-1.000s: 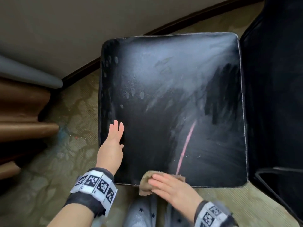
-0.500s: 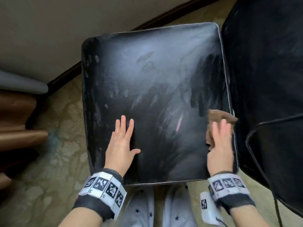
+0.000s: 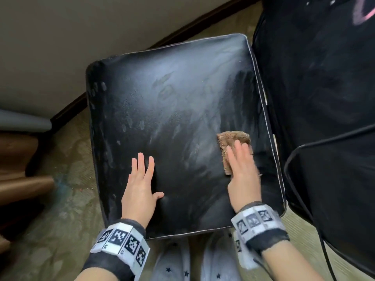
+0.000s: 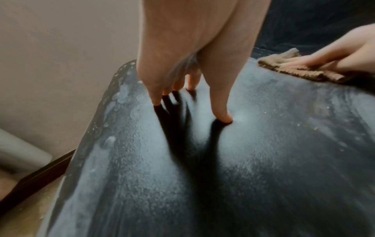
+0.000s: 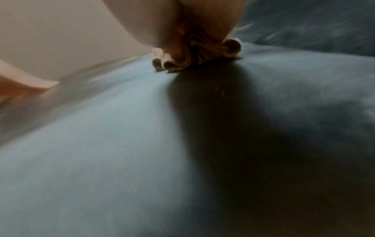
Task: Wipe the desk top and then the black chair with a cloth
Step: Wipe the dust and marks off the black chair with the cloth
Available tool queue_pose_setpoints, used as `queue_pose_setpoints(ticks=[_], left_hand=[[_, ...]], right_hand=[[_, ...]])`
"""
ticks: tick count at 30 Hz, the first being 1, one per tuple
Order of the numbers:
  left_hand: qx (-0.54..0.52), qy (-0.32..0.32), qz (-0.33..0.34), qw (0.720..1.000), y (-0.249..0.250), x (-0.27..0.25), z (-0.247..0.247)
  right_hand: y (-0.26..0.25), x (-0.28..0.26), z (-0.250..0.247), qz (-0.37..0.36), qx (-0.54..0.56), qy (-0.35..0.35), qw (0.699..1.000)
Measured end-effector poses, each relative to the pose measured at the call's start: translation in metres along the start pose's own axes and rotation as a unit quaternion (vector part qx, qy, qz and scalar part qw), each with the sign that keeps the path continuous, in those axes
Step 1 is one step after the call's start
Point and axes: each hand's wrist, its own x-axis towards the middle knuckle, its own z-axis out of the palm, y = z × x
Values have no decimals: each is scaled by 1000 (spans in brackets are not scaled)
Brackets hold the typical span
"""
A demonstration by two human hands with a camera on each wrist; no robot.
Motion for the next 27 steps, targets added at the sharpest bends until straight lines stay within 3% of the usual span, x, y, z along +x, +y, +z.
queue_pose_setpoints(ticks=[2,4,7,10,12,15,18,20,23,25,27], left_hand=[[10,-2,-5,1000,2,1,1],[27,-6,-7,1000,4,0,0],[40,-9,-9,999,6,0,-3],[24,-8,-9,1000,4,1,0],[14,-8,-8,1000,2,0,-1],[2,-13,-5,1000,-1,-2,-6],[-18,13,15,1000,-2,4,-16],[-29,28,33,999,1,19,-26],[-20,12,31,999,12,46,-37],[-15,2,21,1000,16,54,-38],[-21,1,16,1000,15,51,-34]], right_hand=[[-27,-28,15,-18,-26,-19,999],[-51,-68,26,-89,-3,-55,995],[-42,-42,23,-160,-9,-86,983],[-37,21,21,-128,-36,-58,989],[-40,32,30,-85,-38,-26,995],[-47,-20,30,-65,-29,-63,995],[-34,-54,20,-114,-20,-120,986],[-28,-16,20,-134,-5,-127,983],[-39,84,20,-113,-35,-47,992],[-50,129,18,-66,-63,-78,993],[-56,121,22,-42,-62,-105,992]])
